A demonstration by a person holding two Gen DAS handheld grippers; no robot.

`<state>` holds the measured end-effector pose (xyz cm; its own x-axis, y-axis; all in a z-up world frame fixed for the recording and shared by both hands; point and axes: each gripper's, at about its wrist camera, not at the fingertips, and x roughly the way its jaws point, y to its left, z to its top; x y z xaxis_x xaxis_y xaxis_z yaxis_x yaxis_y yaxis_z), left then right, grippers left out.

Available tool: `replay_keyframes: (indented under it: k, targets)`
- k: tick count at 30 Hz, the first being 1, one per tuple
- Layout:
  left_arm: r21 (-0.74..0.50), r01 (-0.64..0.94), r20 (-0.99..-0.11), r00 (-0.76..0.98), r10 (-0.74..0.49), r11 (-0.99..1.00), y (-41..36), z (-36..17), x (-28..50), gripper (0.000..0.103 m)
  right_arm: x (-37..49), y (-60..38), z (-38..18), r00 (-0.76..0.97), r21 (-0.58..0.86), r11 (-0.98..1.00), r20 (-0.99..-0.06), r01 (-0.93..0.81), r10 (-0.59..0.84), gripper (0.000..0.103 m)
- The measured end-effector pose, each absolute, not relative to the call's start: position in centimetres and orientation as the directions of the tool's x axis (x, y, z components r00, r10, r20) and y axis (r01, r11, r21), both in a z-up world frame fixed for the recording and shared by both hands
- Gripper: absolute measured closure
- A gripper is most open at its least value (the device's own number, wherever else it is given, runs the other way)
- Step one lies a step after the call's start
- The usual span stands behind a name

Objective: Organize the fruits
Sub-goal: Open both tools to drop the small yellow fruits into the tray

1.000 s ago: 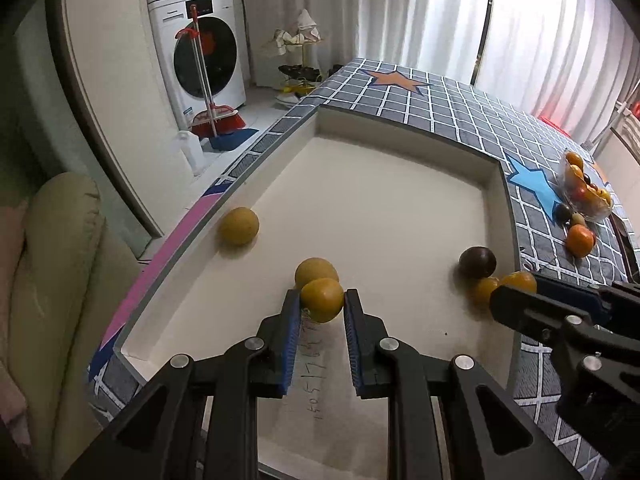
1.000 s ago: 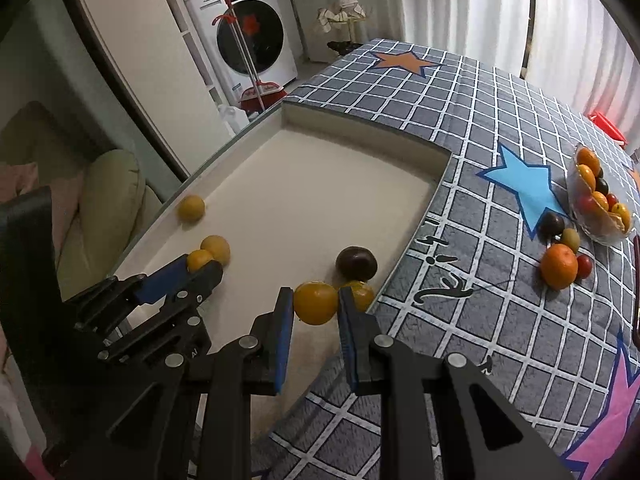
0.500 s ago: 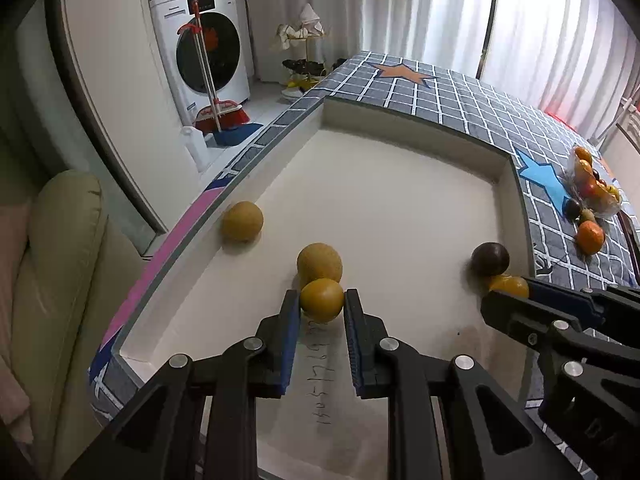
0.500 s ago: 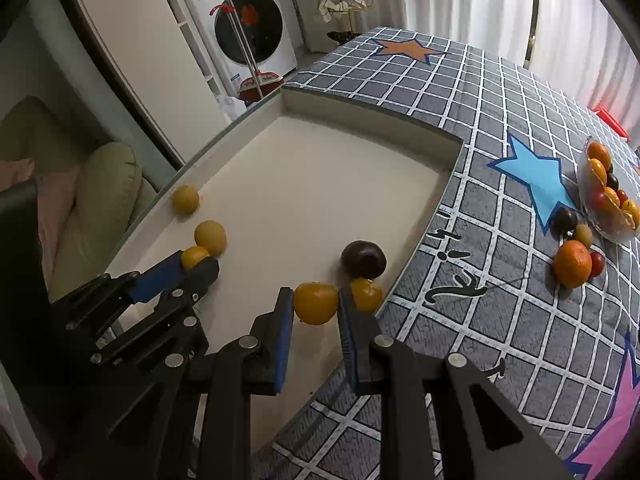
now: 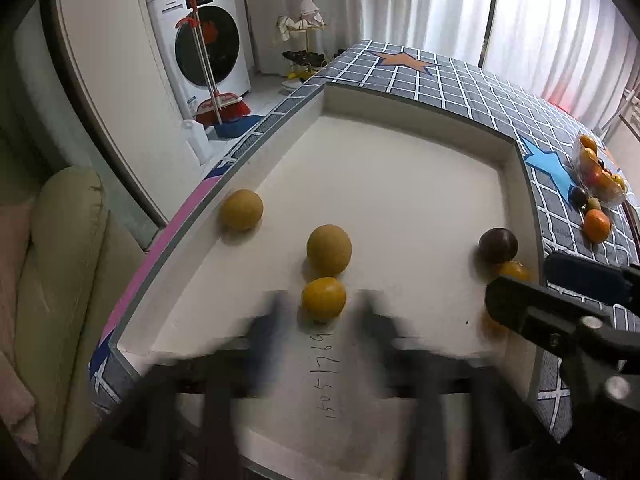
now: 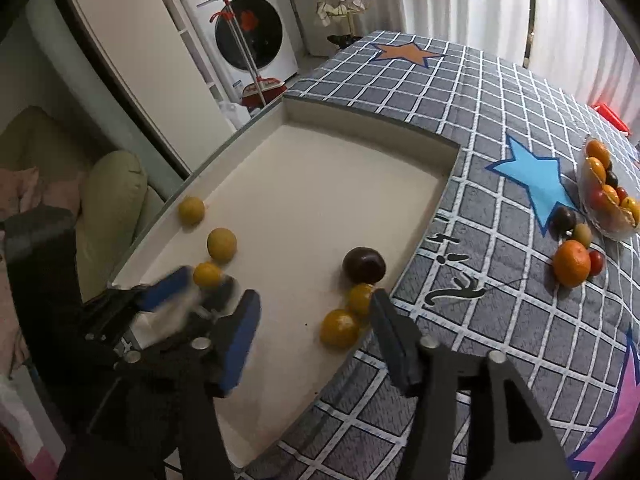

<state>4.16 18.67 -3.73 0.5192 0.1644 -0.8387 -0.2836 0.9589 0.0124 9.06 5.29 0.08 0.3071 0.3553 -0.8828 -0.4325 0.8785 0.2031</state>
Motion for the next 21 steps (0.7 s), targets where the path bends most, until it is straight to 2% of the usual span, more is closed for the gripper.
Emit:
replay_keyframes:
  k: [1, 2, 4, 8, 10, 21]
  targets:
    - [0.01, -0.304, -0.82, 0.543, 0.182, 0.953, 18.8, -3.4, 3.8, 0.007, 9.0, 5.2, 0.2, 0.31, 0.204, 0.879, -0.881, -0.432, 0.357, 0.033]
    - [0.006, -0.319, -0.796, 0.572, 0.197, 0.948, 18.8, -2.9, 3.3, 0.007, 9.0, 5.0, 0.4, 0.312, 0.206, 0.878, -0.879, -0.432, 0.36, 0.032]
    - [-0.008, -0.304, -0.796, 0.578, 0.178, 0.953, 18.7, -2.5, 3.2, 0.007, 8.9, 4.9, 0.6, 0.317, 0.203, 0.881, -0.878, -0.428, 0.357, 0.021]
    - [0.011, -0.303, -0.803, 0.565, 0.189, 0.953, 18.4, -2.4, 3.3, 0.007, 8.7, 4.4, 1.0, 0.324, 0.195, 0.888, -0.881, -0.416, 0.345, 0.014]
    - [0.015, -0.301, -0.806, 0.561, 0.19, 0.953, 18.2, -2.3, 3.1, 0.007, 8.4, 4.2, 1.1, 0.331, 0.174, 0.893, -0.886, -0.414, 0.325, 0.001]
    - [0.028, -0.27, -0.817, 0.548, 0.177, 0.962, 16.4, -1.5, 1.8, 0.007, 6.8, 0.9, 1.9, 0.35, 0.163, 0.912, -0.887, -0.376, 0.303, 0.0]
